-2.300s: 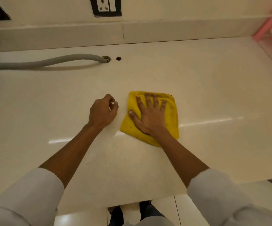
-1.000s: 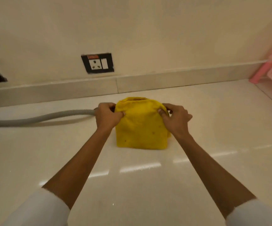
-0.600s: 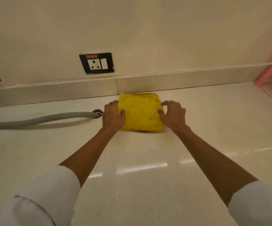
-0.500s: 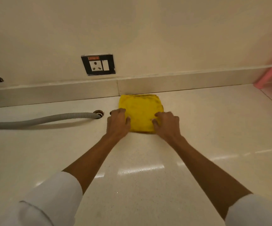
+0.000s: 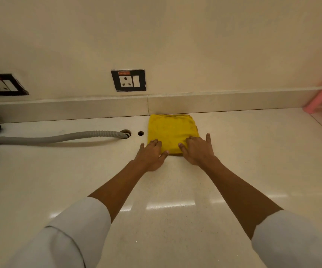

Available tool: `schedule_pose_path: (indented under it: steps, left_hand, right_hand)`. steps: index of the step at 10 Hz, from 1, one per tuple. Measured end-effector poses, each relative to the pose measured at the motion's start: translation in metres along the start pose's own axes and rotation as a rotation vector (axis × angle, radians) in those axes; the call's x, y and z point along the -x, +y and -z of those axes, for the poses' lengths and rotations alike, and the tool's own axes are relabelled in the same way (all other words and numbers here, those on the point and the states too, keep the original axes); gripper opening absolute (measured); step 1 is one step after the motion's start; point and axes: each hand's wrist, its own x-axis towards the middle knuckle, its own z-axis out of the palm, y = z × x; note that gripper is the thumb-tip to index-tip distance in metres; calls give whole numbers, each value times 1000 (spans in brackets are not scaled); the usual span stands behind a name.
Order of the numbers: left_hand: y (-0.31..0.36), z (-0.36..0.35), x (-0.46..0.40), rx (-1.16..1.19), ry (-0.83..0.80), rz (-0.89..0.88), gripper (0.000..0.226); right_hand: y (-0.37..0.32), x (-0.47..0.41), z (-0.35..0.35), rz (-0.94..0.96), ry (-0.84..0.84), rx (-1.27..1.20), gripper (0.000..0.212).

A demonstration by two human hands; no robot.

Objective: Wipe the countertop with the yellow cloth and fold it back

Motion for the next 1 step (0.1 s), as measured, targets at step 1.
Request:
schedule_pose_path:
  steps: [1]
  left_hand:
    - [-9, 7, 20, -41, 126, -15, 67]
  right_hand:
    - [-6, 5, 14, 44, 35, 12, 54]
